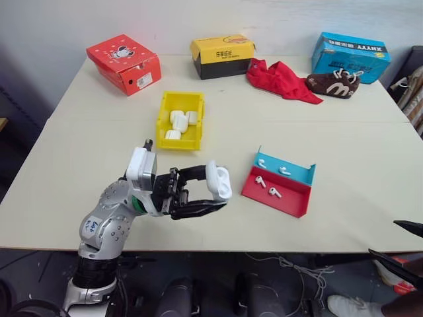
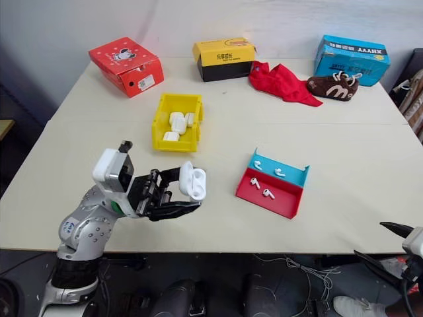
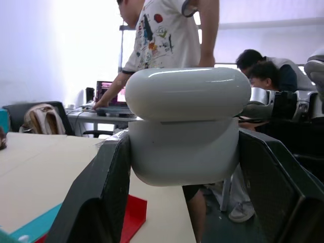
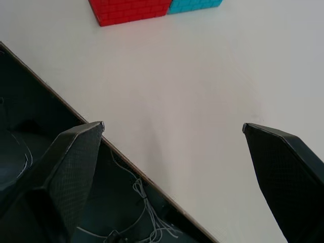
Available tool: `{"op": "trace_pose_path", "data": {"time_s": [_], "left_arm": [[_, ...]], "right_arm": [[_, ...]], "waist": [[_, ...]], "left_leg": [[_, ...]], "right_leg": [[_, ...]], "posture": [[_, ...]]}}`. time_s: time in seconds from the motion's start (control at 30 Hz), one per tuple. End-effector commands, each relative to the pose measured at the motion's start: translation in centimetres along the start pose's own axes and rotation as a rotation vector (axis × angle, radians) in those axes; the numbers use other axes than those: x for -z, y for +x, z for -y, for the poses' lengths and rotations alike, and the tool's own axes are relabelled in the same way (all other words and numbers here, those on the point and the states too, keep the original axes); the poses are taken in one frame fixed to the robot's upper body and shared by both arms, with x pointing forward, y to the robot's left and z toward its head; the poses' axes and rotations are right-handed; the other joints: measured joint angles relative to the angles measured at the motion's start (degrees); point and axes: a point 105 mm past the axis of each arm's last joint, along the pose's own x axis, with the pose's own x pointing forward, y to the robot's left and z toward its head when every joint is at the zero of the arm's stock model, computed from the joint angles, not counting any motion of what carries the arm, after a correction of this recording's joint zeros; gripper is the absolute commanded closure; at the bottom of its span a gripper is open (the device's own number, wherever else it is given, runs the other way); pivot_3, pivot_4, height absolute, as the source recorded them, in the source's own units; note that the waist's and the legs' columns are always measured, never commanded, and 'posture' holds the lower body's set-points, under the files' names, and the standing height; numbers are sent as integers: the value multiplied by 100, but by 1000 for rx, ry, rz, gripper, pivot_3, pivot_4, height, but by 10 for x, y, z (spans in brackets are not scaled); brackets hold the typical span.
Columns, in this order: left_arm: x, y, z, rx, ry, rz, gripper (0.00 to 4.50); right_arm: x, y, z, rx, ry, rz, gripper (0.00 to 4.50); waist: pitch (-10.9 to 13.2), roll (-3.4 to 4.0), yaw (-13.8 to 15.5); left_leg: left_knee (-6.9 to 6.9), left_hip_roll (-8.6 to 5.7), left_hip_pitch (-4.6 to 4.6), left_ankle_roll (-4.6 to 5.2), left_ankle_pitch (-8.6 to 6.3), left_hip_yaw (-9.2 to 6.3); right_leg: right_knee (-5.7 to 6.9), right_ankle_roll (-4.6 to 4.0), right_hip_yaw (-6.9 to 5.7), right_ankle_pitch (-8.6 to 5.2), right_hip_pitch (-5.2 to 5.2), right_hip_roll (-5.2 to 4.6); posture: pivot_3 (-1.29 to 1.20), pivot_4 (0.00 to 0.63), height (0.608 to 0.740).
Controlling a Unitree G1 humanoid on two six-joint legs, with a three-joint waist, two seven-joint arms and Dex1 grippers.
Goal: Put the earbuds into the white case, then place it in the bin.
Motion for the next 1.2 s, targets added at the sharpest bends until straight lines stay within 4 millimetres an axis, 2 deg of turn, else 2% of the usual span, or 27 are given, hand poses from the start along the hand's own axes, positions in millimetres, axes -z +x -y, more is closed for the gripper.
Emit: {"op": "trace_pose_path", "data": {"time_s": [0.03, 0.23, 0.43, 0.53, 0.67, 0.93, 1.2], "left_arm": [[1, -3, -1, 25, 12, 19, 1726], [-4, -4, -8, 39, 12, 61, 1726], [-3, -7, -2, 59, -10, 41, 1726], [-3, -6, -1, 50, -13, 49, 1726], [-4, -6, 5, 44, -34, 50, 1726], [1, -4, 12, 11, -25, 26, 1726], [1, -4, 15, 3, -29, 5, 1726]], "right_arm": [[-39, 15, -5, -47, 24, 34, 0], [-83, 59, -41, -248, 24, -25, 0], [-95, 95, -57, -277, -30, -112, 0], [-101, 114, -56, -246, -25, -106, 592], [-106, 133, -51, -210, -46, -104, 1958], [-112, 159, -48, -196, -96, -118, 1958], [-106, 170, -49, -206, -102, -148, 1958]], "waist": [[-2, 4, -25], [1, -2, 13], [2, -4, 58], [2, -4, 65], [2, -4, 81], [2, -4, 54], [2, -4, 11]], "left_leg": [[0, 0, 2, 0, 1, 0], [5, 4, -23, 27, 16, -15], [8, -3, -38, 30, 8, -21], [10, -5, -45, 31, 7, -21], [11, -7, -56, 33, 8, -22], [11, -7, -62, 34, 11, -22], [12, -6, -62, 34, 11, -22]], "right_leg": [[3, -1, 1, -1, 0, -1], [7, -14, -9, -7, -18, -7], [-1, -14, -21, -8, -28, -13], [-8, -13, -27, -7, -29, -15], [-12, -10, -33, -6, -35, -15], [-11, -7, -40, -4, -38, -9], [-11, -5, -42, -3, -38, -7]], "posture": [[0, 150, 740], [0, 150, 740], [0, 150, 740], [0, 150, 740], [0, 150, 740], [0, 150, 740], [0, 150, 740]]}}
